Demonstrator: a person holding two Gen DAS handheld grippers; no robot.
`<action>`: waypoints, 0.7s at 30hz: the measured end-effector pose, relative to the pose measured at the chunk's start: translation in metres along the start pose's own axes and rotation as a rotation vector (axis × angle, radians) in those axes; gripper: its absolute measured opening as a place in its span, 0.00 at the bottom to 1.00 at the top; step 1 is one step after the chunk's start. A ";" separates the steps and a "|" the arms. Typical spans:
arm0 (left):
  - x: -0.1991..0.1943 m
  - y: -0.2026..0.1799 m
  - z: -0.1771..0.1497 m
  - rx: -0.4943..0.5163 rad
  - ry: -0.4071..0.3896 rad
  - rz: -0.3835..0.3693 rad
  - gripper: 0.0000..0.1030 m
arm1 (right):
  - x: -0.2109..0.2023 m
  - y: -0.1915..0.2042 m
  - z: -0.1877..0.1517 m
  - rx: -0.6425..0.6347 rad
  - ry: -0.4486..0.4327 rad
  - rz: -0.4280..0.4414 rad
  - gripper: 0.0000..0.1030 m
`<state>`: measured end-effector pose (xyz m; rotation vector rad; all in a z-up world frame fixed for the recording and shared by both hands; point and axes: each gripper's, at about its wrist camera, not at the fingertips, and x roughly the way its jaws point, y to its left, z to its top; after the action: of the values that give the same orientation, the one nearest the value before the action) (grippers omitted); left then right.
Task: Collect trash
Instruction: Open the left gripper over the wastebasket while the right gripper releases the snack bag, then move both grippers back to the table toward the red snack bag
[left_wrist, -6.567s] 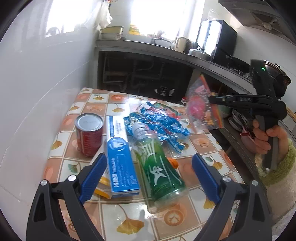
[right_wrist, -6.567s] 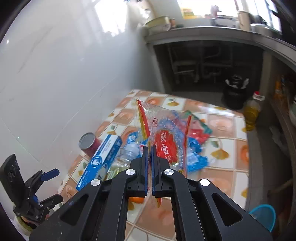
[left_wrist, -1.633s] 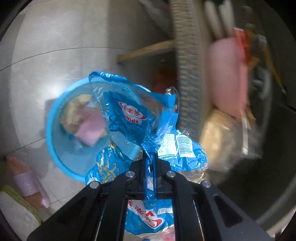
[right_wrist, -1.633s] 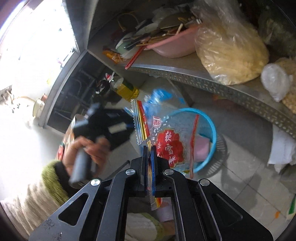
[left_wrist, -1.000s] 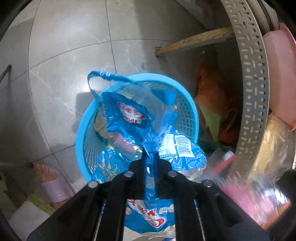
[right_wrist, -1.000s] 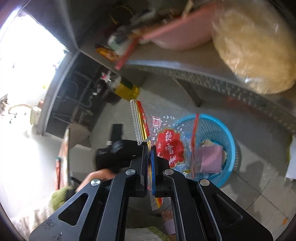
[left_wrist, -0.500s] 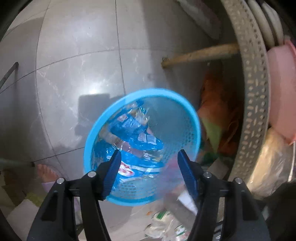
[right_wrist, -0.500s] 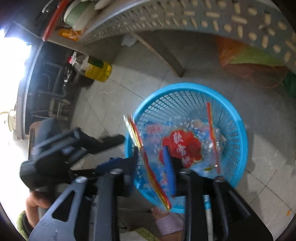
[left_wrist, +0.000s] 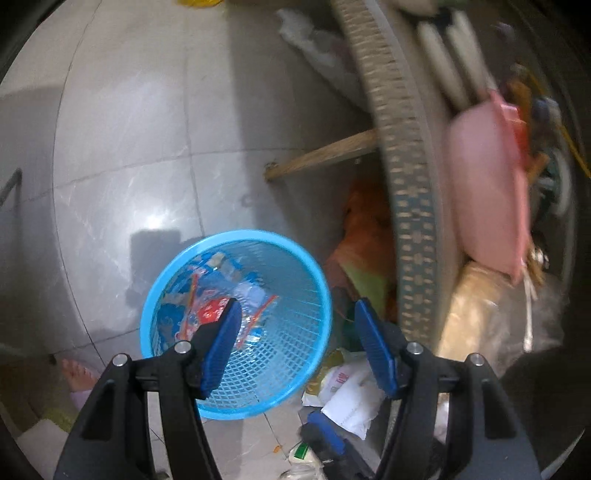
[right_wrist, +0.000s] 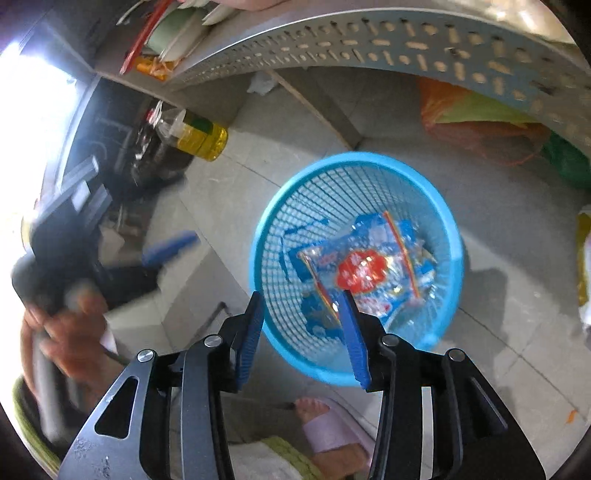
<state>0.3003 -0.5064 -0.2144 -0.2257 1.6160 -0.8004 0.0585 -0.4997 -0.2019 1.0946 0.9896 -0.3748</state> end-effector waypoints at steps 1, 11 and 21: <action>-0.008 -0.004 -0.001 0.018 -0.005 -0.003 0.60 | -0.003 0.000 -0.004 -0.007 0.001 -0.005 0.44; -0.140 -0.058 -0.073 0.269 -0.084 -0.108 0.66 | -0.060 0.030 -0.055 -0.140 -0.048 -0.066 0.59; -0.282 -0.001 -0.181 0.297 -0.337 -0.142 0.80 | -0.154 0.100 -0.083 -0.358 -0.249 -0.049 0.77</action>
<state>0.1952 -0.2812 0.0109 -0.2497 1.1589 -1.0400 0.0045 -0.4127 -0.0278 0.6832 0.8229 -0.3481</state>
